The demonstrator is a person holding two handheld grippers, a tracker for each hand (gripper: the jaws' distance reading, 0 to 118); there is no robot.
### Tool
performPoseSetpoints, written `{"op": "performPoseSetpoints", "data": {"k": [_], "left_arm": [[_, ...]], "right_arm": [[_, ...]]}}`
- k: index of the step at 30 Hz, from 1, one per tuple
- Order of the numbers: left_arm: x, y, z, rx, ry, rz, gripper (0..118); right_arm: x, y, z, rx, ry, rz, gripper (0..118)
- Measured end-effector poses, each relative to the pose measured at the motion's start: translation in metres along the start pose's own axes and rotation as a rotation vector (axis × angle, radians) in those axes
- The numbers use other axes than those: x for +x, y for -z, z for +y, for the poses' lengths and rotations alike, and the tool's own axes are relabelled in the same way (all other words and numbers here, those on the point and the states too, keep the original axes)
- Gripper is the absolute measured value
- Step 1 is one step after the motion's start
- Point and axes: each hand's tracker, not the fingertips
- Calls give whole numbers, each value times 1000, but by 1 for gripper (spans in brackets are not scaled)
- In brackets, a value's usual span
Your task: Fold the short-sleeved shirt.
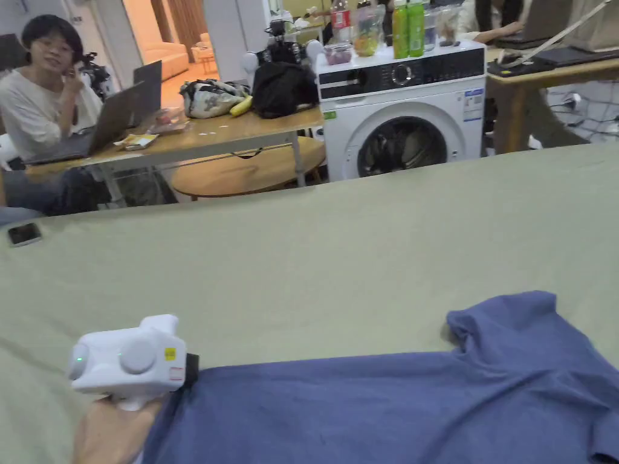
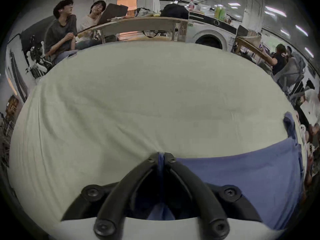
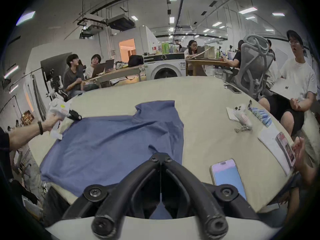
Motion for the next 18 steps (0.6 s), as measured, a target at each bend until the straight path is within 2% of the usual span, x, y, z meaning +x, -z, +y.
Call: {"op": "performPoseSetpoints", "data": {"k": [2, 3, 4, 5, 6, 9, 11, 13, 14, 15, 16, 17, 18], "left_arm": [[4, 4, 1, -12, 14, 17, 0], [5, 4, 3, -24, 22, 23, 0], [5, 5, 5, -42, 39, 28, 0], [12, -1, 4, -57, 60, 33, 0], [13, -2, 6, -69, 59, 34, 0], [15, -4, 8, -90, 46, 36, 0], [15, -6, 7, -98, 32, 27, 0], [12, -6, 8, -99, 24, 19, 0], [12, -7, 6, -96, 22, 14, 0], [12, -8, 4, -91, 19, 11, 0], [12, -8, 3, -80, 15, 12, 0], [12, -6, 2, -69, 13, 13, 0], [13, -8, -1, -56, 12, 15, 0]], "right_arm": [[9, 33, 29, -41, 30, 27, 0], [14, 57, 46, -85, 5, 6, 6], [23, 80, 57, -93, -26, -24, 36], [26, 101, 68, -115, -46, -55, 57], [28, 128, 80, -165, -65, -86, 64], [42, 198, 95, -310, 6, -84, 62], [47, 234, 92, -395, 64, -124, 62], [49, 259, 78, -493, 42, -180, 60], [45, 263, 70, -508, 4, -217, 48], [40, 255, 69, -447, -63, -235, 41], [32, 249, 69, -425, -42, -219, 33], [30, 245, 69, -422, -38, -204, 8], [28, 244, 67, -423, -36, -180, 0]]}}
